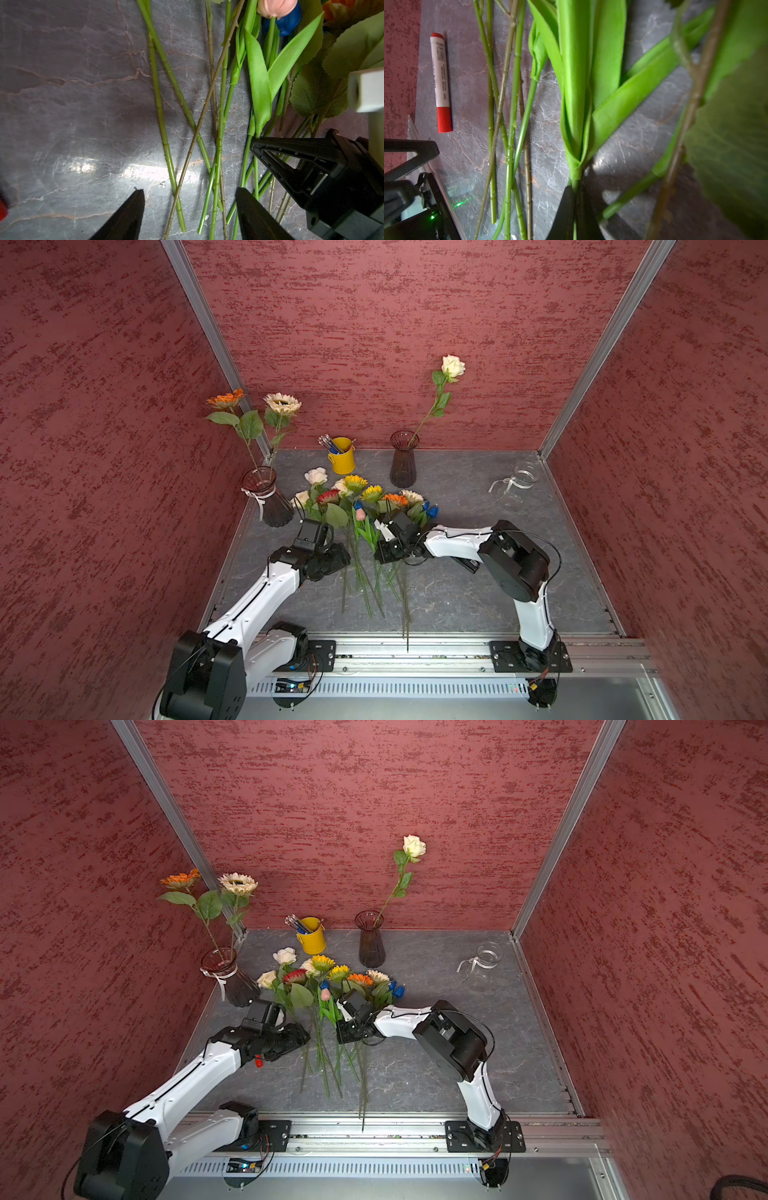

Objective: Arrange the flowers in different vases according to their variety
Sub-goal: Pick up the flower at the center of the board, then insert the flower into the vase.

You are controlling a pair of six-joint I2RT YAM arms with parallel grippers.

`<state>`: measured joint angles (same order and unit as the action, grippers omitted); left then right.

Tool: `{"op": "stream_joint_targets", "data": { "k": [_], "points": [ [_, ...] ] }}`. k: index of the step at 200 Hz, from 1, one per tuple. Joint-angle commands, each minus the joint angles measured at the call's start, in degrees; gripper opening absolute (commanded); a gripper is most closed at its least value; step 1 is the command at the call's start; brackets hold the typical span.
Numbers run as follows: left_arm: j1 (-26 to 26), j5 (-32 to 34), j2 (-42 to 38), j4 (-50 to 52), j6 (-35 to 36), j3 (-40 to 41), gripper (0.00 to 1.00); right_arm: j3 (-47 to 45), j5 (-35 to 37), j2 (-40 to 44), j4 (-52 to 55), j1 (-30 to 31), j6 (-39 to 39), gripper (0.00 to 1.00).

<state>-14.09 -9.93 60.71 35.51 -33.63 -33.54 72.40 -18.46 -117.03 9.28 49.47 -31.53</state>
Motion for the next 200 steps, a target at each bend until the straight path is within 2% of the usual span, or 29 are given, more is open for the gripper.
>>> {"op": "stream_joint_targets", "data": {
  "k": [1,26,71,89,113,141,154,175,200],
  "points": [
    [0.55,-0.49,-0.94,-1.01,0.58,0.33,0.73,1.12,0.71,0.98,0.64,0.36,0.29,0.0],
    [0.81,-0.52,-1.09,-1.07,0.57,0.26,0.73,0.45,2.05,5.56,2.4,0.36,0.73,0.0],
    [1.24,-0.86,-1.13,-1.9,0.49,0.55,0.73,-1.69,7.23,18.89,6.26,0.19,1.67,0.0],
    [1.34,-1.34,-0.94,-2.45,0.4,0.58,0.73,-1.87,10.2,24.05,8.78,-0.24,2.98,0.0],
    [1.34,-1.84,-0.51,-3.05,0.23,0.56,0.73,-2.85,17.92,33.06,11.43,-2.59,6.47,0.0],
    [1.35,-2.43,0.13,-3.77,0.05,0.6,0.73,-3.61,28.49,44.1,12.32,-9.58,14.6,0.0],
    [1.43,-2.42,0.54,-4.03,0.07,0.54,0.73,-4.92,30.72,47.65,9.34,-14.53,18.61,0.0],
    [1.42,-2.74,1.57,-4.56,0.22,0.25,0.74,-7.71,31.14,51.0,-1.11,-23.73,23.42,0.0],
    [1.44,-3.3,3.23,-5.01,0.14,-0.67,0.74,-9.07,31.64,48.82,-15.27,-31.8,28.76,0.0]
  ]
}}
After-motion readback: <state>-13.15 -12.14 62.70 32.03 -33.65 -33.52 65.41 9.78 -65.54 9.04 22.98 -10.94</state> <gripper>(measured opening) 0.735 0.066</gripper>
